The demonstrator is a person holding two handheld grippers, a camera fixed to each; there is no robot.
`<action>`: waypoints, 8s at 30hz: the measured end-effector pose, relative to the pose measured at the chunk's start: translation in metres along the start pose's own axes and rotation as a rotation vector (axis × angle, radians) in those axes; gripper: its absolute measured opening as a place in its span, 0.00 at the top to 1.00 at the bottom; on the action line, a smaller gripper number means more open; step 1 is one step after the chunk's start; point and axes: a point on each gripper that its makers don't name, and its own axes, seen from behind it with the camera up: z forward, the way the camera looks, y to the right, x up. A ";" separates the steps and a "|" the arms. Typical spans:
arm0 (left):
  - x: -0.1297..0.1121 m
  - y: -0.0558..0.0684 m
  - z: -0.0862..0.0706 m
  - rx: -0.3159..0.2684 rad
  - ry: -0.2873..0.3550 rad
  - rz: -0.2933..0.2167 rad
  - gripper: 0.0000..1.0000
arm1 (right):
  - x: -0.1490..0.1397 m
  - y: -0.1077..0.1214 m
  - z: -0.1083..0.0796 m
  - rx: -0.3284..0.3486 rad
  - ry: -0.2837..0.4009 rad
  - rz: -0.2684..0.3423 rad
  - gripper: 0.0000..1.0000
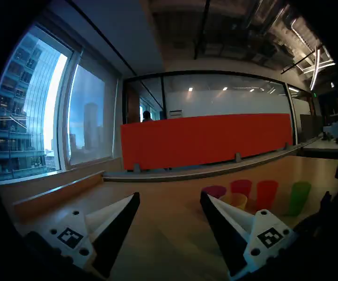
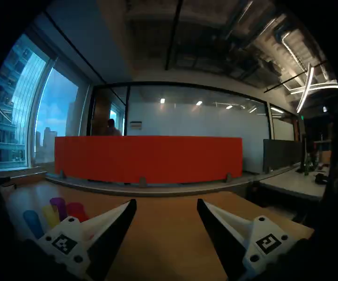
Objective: Pour water
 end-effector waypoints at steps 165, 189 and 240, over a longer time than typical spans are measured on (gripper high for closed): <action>-0.029 -0.001 0.017 -0.041 -0.046 -0.080 0.04 | -0.088 -0.001 0.027 0.056 -0.053 0.008 0.00; -0.028 -0.001 0.018 -0.041 -0.046 -0.080 0.04 | -0.087 -0.001 0.028 0.056 -0.054 0.009 0.00; -0.029 -0.001 0.016 -0.041 -0.046 -0.081 0.04 | -0.088 0.000 0.027 0.056 -0.055 0.009 0.00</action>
